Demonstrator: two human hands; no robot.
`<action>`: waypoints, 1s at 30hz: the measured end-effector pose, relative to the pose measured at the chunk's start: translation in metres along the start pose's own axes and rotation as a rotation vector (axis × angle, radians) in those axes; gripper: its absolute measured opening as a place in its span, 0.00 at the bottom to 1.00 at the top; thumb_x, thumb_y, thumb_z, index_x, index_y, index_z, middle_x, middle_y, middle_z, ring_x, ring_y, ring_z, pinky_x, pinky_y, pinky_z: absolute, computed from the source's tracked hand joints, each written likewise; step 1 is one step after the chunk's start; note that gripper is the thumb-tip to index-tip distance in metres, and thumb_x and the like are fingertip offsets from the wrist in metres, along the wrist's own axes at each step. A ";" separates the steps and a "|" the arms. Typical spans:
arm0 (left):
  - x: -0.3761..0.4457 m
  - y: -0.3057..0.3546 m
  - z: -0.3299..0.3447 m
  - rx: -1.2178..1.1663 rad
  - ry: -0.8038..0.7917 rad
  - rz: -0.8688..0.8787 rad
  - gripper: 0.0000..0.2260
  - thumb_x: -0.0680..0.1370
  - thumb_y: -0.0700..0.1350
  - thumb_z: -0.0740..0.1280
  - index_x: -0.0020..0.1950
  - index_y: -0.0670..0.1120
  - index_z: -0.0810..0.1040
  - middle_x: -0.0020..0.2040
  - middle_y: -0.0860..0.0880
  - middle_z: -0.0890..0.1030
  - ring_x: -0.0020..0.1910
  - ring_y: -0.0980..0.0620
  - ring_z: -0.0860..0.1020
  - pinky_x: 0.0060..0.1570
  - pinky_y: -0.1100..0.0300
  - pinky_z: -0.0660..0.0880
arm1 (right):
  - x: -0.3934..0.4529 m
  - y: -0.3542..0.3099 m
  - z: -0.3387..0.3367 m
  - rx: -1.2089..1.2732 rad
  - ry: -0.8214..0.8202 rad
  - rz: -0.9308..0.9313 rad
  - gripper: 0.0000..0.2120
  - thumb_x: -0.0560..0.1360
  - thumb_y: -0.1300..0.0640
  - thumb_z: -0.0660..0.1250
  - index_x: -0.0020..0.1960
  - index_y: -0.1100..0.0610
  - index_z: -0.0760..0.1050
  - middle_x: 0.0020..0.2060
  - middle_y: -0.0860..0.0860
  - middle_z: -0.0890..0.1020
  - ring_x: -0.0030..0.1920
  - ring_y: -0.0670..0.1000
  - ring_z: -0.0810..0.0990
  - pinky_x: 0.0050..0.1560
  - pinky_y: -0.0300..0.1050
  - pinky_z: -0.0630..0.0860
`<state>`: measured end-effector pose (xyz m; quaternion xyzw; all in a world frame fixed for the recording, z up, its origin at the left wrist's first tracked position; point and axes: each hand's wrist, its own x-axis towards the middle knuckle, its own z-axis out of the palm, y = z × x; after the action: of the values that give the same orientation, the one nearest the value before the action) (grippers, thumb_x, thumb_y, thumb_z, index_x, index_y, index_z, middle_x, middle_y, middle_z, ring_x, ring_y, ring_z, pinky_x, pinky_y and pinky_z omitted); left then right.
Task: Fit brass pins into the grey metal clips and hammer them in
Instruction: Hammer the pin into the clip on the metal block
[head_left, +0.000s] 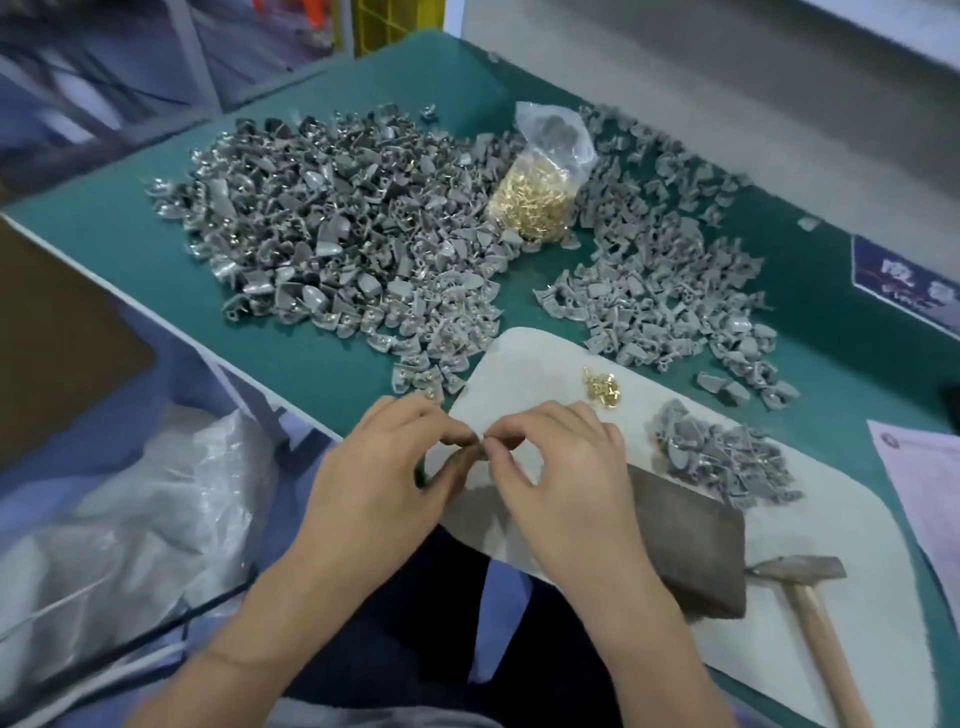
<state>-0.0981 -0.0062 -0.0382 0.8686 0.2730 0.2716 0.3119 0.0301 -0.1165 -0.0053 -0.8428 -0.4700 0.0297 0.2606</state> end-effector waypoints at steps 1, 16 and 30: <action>-0.002 -0.008 -0.004 0.020 0.001 -0.017 0.05 0.75 0.48 0.74 0.49 0.55 0.82 0.46 0.59 0.77 0.47 0.55 0.75 0.38 0.52 0.77 | 0.005 -0.007 0.008 -0.016 -0.034 -0.004 0.02 0.75 0.51 0.72 0.45 0.45 0.82 0.42 0.41 0.81 0.49 0.49 0.76 0.50 0.52 0.69; -0.001 -0.036 -0.019 0.083 0.058 -0.039 0.07 0.76 0.45 0.73 0.53 0.52 0.84 0.47 0.59 0.82 0.46 0.53 0.75 0.37 0.53 0.78 | 0.033 -0.023 0.046 0.048 -0.026 0.011 0.04 0.78 0.55 0.71 0.52 0.51 0.84 0.46 0.47 0.82 0.50 0.53 0.78 0.52 0.55 0.75; 0.070 0.033 0.064 -0.046 -0.242 0.005 0.08 0.80 0.53 0.68 0.58 0.59 0.80 0.52 0.61 0.80 0.46 0.59 0.78 0.47 0.55 0.77 | -0.024 0.076 -0.041 0.071 0.391 0.394 0.05 0.80 0.54 0.67 0.51 0.50 0.82 0.45 0.42 0.83 0.46 0.47 0.80 0.49 0.49 0.77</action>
<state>0.0022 -0.0080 -0.0359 0.8883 0.2248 0.1717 0.3619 0.0876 -0.1850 -0.0101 -0.8979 -0.2366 -0.0672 0.3649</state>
